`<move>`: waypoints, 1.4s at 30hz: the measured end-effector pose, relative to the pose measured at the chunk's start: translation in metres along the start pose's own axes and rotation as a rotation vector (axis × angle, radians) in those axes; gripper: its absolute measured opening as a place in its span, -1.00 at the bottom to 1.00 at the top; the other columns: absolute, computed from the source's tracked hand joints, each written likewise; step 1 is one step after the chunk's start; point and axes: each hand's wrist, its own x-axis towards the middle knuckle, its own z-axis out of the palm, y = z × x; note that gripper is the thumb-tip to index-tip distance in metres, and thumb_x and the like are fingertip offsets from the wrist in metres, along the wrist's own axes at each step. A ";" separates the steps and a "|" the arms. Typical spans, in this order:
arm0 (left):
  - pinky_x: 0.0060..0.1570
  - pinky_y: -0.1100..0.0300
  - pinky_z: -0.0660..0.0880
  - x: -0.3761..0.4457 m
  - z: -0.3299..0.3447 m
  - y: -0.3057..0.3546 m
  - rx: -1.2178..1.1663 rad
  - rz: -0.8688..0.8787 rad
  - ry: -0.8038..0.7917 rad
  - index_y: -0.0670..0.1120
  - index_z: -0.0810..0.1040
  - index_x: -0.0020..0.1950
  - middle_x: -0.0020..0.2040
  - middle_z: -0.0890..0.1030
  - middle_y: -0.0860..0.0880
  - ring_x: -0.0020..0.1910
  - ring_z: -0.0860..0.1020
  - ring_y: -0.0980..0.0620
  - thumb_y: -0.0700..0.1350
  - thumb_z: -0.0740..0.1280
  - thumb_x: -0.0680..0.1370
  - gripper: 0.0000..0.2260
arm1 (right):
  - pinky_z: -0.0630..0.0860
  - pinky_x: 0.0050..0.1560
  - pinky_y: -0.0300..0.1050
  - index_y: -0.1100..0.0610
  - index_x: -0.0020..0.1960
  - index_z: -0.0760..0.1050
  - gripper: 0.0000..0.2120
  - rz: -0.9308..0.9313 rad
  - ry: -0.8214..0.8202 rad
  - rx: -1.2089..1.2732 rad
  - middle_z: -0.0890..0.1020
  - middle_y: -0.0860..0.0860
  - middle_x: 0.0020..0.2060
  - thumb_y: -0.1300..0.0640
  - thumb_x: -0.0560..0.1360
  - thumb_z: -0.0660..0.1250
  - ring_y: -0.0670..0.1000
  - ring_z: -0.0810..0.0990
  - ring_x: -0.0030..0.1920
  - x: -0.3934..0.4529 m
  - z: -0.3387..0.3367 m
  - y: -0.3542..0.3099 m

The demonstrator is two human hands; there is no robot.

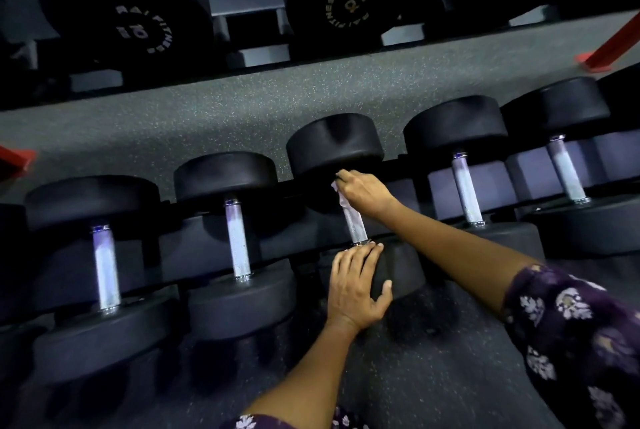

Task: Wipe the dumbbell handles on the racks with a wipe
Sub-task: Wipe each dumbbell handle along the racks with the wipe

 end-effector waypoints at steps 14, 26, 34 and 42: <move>0.27 0.05 0.30 0.000 -0.001 0.000 0.012 0.004 0.000 -0.11 0.42 0.36 0.24 0.54 -0.07 0.22 0.45 -0.03 0.05 0.25 0.46 -0.51 | 0.39 0.01 -0.17 0.21 -0.20 0.66 -0.67 -0.273 -0.086 -0.355 0.67 0.01 -0.27 0.26 0.37 0.10 0.03 0.63 -0.21 -0.012 0.007 0.007; 0.27 0.04 0.33 0.000 0.000 -0.001 -0.002 0.010 0.016 -0.10 0.39 0.36 0.23 0.54 -0.07 0.20 0.46 -0.03 0.05 0.24 0.46 -0.51 | 0.49 -0.12 -0.10 0.11 0.07 0.62 -0.78 -0.057 -0.624 0.276 0.59 0.15 -0.01 0.22 0.46 0.30 0.13 0.57 -0.04 -0.026 -0.006 0.001; 0.24 0.02 0.34 0.002 0.001 -0.001 0.022 0.015 0.033 -0.10 0.39 0.36 0.22 0.52 -0.07 0.18 0.46 -0.06 0.05 0.24 0.46 -0.51 | 0.43 -0.11 -0.28 0.21 0.01 0.65 -0.79 0.100 -0.678 0.546 0.69 0.12 -0.07 0.30 0.42 0.33 0.03 0.63 -0.08 -0.029 -0.014 -0.012; 0.23 0.00 0.35 -0.001 0.001 -0.002 0.039 0.024 0.032 -0.11 0.39 0.37 0.26 0.46 -0.04 0.19 0.45 -0.05 0.05 0.24 0.46 -0.49 | 0.38 -0.28 -0.45 0.14 -0.07 0.68 -0.74 0.345 -0.667 0.753 0.70 0.09 -0.21 0.36 0.31 0.36 -0.31 0.52 -0.39 -0.043 -0.011 0.013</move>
